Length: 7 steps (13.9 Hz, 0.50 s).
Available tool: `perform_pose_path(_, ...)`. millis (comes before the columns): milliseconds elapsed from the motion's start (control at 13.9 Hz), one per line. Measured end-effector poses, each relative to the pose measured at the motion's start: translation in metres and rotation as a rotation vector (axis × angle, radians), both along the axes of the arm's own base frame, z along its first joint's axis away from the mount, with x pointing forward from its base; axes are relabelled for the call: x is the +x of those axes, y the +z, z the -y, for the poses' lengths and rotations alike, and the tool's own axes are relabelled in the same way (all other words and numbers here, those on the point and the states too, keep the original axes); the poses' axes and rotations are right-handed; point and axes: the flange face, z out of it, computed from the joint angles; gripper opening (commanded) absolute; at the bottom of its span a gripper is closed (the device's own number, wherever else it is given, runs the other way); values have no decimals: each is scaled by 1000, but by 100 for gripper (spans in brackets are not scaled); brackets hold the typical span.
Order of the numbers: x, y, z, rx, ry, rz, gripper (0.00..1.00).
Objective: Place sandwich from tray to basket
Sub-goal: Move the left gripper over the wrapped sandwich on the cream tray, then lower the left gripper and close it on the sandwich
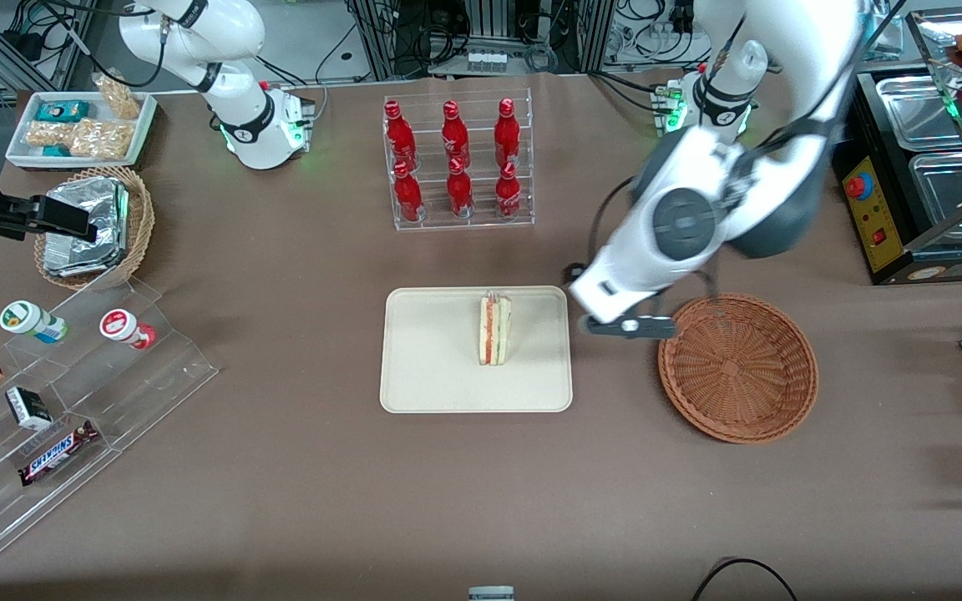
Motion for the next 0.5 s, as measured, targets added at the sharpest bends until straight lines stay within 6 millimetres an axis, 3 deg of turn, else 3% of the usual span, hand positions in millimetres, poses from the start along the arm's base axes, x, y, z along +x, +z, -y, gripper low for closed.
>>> perform_pose_path(505, -21, -82, 107, -31, 31, 15, 100)
